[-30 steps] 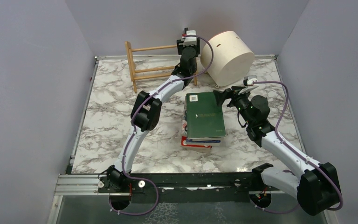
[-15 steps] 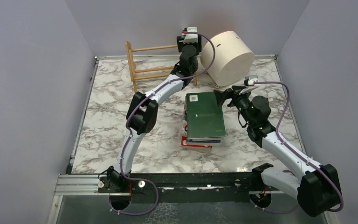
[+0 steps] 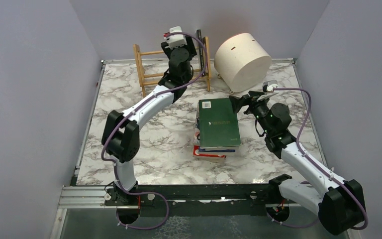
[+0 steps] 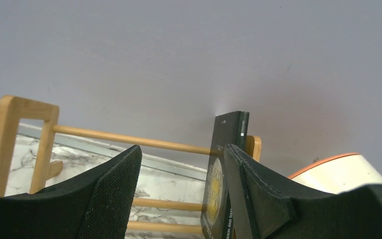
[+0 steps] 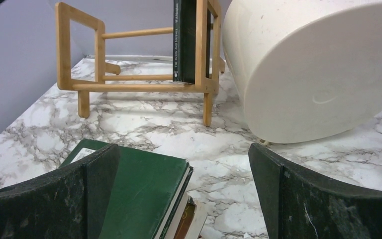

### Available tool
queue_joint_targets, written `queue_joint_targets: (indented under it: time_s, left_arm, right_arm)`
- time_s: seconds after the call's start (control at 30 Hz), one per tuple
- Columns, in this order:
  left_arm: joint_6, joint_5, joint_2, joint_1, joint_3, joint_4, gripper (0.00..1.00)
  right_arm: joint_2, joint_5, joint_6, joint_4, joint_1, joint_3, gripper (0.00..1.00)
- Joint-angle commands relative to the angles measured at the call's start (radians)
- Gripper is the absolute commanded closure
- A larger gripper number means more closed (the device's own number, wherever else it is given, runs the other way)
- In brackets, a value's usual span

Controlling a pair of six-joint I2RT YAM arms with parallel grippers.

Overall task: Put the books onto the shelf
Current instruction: Place the book on the shelf, then adjust the shelf at the center of the board.

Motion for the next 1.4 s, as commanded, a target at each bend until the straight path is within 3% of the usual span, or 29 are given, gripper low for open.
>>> queue_joint_targets:
  time_s: [0.0, 0.33, 0.5, 0.63, 0.97, 1.37]
  left_arm:
    - [-0.129, 0.002, -0.152, 0.006, -0.127, -0.073, 0.45]
    - [-0.239, 0.018, -0.279, 0.035, -0.286, -0.174, 0.44]
    - [-0.367, 0.114, -0.228, 0.145, -0.277, -0.212, 0.44]
    - [-0.311, 0.048, -0.151, 0.165, -0.224, -0.206, 0.44]
    - [-0.330, 0.083, -0.037, 0.228, -0.150, -0.241, 0.44]
    - [-0.373, 0.111, 0.019, 0.289, -0.192, -0.233, 0.44]
  right_arm:
    - [-0.033, 0.016, 0.004, -0.006, 0.006, 0.031, 0.00]
    - [-0.032, 0.017, 0.008, -0.009, 0.006, 0.033, 0.00]
    - [-0.030, 0.017, 0.008, -0.009, 0.006, 0.032, 0.00]
    - [-0.033, 0.017, 0.009, -0.007, 0.006, 0.032, 0.00]
    - [-0.044, 0.026, 0.008, -0.009, 0.006, 0.029, 0.00]
    - [-0.054, 0.027, 0.007, -0.014, 0.006, 0.028, 0.00]
